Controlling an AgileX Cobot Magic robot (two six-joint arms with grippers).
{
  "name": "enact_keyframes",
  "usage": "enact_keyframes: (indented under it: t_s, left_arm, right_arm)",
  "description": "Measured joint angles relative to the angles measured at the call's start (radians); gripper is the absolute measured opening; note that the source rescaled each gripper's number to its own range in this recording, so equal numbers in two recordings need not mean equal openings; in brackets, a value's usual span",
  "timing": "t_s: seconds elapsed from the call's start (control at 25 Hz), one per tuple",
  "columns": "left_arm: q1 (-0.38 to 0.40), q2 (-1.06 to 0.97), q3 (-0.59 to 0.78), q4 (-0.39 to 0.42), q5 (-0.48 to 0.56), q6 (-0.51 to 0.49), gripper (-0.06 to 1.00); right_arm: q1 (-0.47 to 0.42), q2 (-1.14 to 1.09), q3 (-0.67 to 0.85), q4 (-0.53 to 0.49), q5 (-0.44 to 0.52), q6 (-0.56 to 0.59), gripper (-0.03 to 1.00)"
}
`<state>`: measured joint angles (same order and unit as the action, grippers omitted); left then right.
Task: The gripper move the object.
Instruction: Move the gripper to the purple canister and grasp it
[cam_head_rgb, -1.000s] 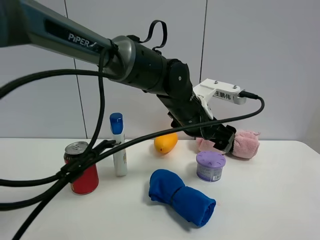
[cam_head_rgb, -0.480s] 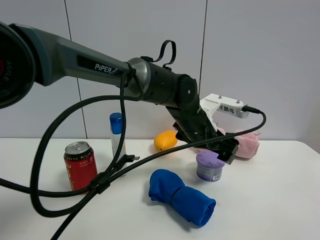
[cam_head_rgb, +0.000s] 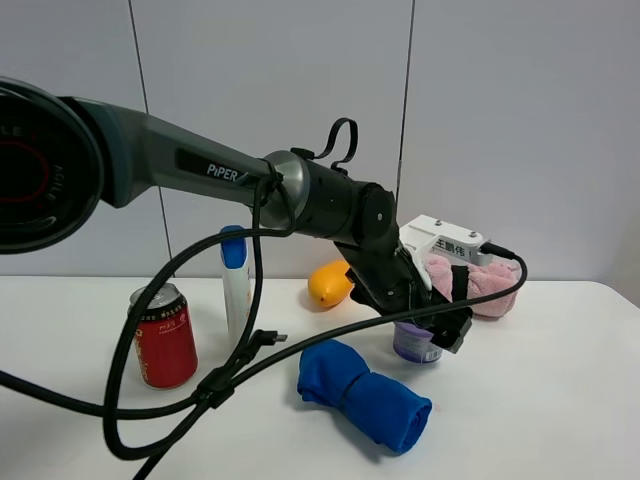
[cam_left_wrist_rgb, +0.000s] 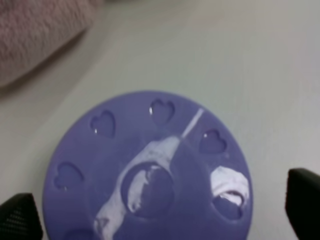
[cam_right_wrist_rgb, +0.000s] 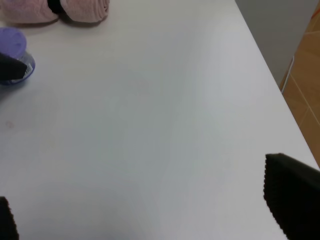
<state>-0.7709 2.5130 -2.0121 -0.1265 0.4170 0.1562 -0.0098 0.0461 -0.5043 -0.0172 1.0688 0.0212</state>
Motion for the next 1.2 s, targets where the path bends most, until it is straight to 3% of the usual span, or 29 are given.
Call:
enact_keyframes:
  t_s: [1.2]
  left_arm:
    - [0.022,0.045,-0.001,-0.018,-0.072,0.010,1.00]
  right_arm:
    - [0.000,0.000,0.000,0.000,0.000,0.000,1.00]
